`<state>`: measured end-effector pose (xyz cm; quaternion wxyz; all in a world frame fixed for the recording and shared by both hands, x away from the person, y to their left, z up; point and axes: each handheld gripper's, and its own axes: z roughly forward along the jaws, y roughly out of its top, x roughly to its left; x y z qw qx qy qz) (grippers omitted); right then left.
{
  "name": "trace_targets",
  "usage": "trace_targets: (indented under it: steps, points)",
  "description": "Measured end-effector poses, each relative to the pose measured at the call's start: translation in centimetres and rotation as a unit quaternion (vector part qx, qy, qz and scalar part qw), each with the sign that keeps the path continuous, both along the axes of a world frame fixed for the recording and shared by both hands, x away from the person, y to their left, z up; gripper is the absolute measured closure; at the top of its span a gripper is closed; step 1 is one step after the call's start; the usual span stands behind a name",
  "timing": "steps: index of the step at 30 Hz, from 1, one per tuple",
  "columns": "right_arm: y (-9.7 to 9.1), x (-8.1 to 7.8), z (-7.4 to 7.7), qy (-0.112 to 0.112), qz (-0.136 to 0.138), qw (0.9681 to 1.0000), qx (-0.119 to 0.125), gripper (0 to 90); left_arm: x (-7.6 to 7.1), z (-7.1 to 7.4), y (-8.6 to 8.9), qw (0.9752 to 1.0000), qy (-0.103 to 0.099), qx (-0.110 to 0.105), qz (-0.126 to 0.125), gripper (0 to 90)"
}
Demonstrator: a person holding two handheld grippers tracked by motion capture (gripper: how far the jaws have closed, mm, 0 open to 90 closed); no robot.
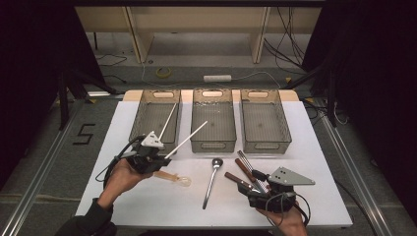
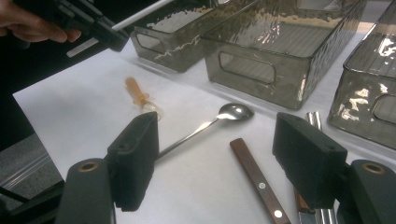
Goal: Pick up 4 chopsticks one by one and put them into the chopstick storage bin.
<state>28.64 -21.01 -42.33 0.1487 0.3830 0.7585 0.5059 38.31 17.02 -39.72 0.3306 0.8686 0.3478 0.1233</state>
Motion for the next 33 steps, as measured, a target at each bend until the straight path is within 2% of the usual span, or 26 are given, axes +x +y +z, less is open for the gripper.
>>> trace_targets:
  steps: [2,4,6,8,9,13,14,22,33]
  points:
    - [0.0,0.0,0.0,0.001,-0.001,1.0000,0.000,32.3,0.3,0.1,0.2,1.0000,-0.002,-0.002,0.004,83.0]
    - [-0.2,-0.1,0.0,0.001,-0.004,1.0000,0.002,32.1,0.9,0.1,0.7,0.9998,-0.004,-0.011,0.018,83.0]
    - [-0.2,-0.1,0.0,-0.001,-0.005,1.0000,0.004,31.8,1.1,0.1,0.9,0.9997,-0.004,-0.012,0.023,83.0]
    - [-0.2,-0.2,-0.1,-0.001,-0.007,1.0000,0.006,31.0,1.8,0.2,1.5,0.9990,-0.007,-0.021,0.040,83.0]
    - [-0.2,-0.2,-0.1,-0.001,-0.007,1.0000,0.006,31.0,1.8,0.2,1.5,0.9990,-0.007,-0.021,0.040,83.0]
    - [-0.2,-0.1,-0.1,0.000,-0.007,0.9999,0.008,30.9,2.9,0.5,2.4,0.9974,-0.009,-0.033,0.063,83.0]
    - [-0.2,-0.1,-0.1,0.000,-0.006,1.0000,0.007,30.8,3.4,0.5,2.9,0.9960,-0.010,-0.043,0.077,83.0]
    - [0.0,-0.2,-0.2,0.003,-0.002,1.0000,0.004,30.8,4.8,0.8,3.8,0.9934,-0.013,-0.051,0.102,83.0]
    - [0.1,-0.2,-0.3,0.004,-0.001,1.0000,0.003,30.5,7.0,1.5,5.1,0.9876,-0.019,-0.066,0.141,83.0]
